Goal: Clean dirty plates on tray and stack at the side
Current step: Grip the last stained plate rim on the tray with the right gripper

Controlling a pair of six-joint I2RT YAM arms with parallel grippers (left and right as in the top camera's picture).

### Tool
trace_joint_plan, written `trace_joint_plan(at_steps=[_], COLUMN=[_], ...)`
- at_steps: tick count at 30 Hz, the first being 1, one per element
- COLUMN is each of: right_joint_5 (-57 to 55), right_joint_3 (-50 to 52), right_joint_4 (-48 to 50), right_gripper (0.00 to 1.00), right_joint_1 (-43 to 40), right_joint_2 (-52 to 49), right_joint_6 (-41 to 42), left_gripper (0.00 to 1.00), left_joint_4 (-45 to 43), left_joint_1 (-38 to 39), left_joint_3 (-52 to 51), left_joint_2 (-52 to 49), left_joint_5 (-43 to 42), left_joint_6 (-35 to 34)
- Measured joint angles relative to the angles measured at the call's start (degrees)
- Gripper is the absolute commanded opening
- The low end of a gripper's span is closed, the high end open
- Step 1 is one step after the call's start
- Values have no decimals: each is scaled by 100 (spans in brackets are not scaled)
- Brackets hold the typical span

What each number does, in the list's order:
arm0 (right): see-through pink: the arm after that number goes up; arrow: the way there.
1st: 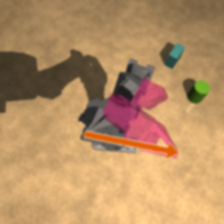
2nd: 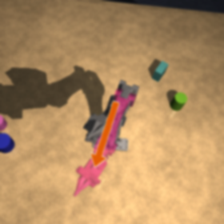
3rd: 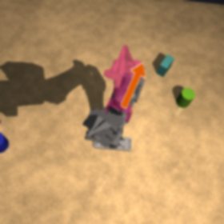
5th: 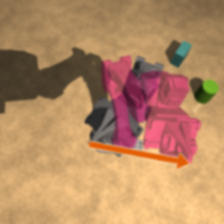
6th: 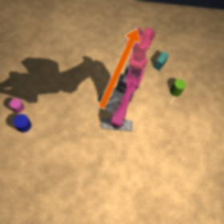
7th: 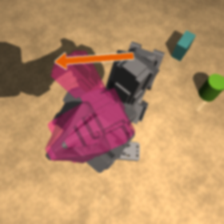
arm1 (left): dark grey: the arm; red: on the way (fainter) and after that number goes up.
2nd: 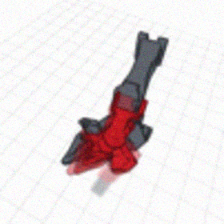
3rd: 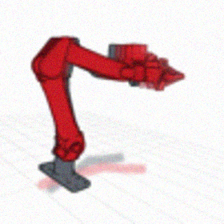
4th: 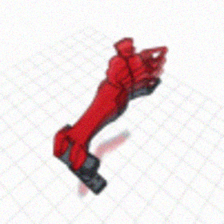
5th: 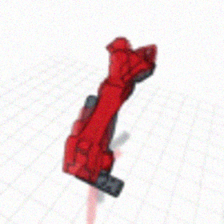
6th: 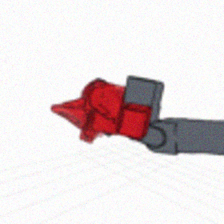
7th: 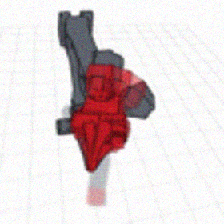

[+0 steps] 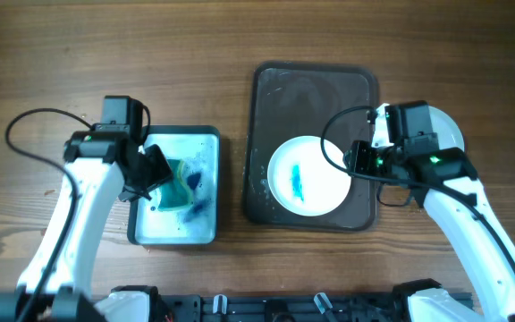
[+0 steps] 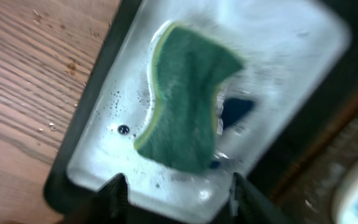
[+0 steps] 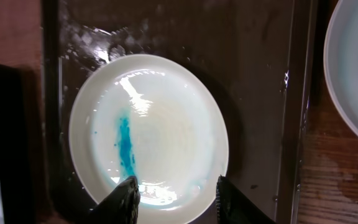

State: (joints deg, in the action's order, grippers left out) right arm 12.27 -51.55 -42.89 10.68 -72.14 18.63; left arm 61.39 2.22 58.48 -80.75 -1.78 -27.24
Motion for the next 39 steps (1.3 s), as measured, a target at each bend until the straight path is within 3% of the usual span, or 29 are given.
trace_joint_plan(at_steps=[5,6,7,8,16,18,21,30,34,36,39], right_joint_5=[26,37,39,39,39,39,39,39,42,42,42], right_joint_3=[-9,-9,-9,-9,-9,-9,-9,-9,-9,-9,-9], right_joint_4=[-63,-66,-66,-72,-81,-83,-83,-83,-83,-85,-83], right_gripper=[41,41,41,42,42,42,42,42,42,43,42], right_joint_1=[0,0,0,0,0,0,0,0,0,0,0], right_joint_2=[81,81,81,81,81,81,81,81,81,81,81], right_joint_6=[-87,-98,-98,-98,-98,-98,-98,-98,-98,-98,-98], left_gripper=[33,25,10,4,4,22,38,34,21,4,4], left_joint_4=[-520,-647,-752,-835,-992,-837,-372,-901,-1576,-1956,-2201], left_joint_1=[0,4,17,46,262,258,238,236,350,415,448], left_joint_3=[-306,-363,-411,-424,-348,-271,-109,24,-236,-501,-658], left_joint_2=[-968,-1189,-1392,-1552,-1893,-1893,-1840,-1401,-1471,-1530,-1558], left_joint_5=[-28,-50,-76,-114,-129,-131,-131,127,243,345,503], left_joint_6=[-96,-103,-120,-162,-157,-157,-181,-175,-179,-170,-155])
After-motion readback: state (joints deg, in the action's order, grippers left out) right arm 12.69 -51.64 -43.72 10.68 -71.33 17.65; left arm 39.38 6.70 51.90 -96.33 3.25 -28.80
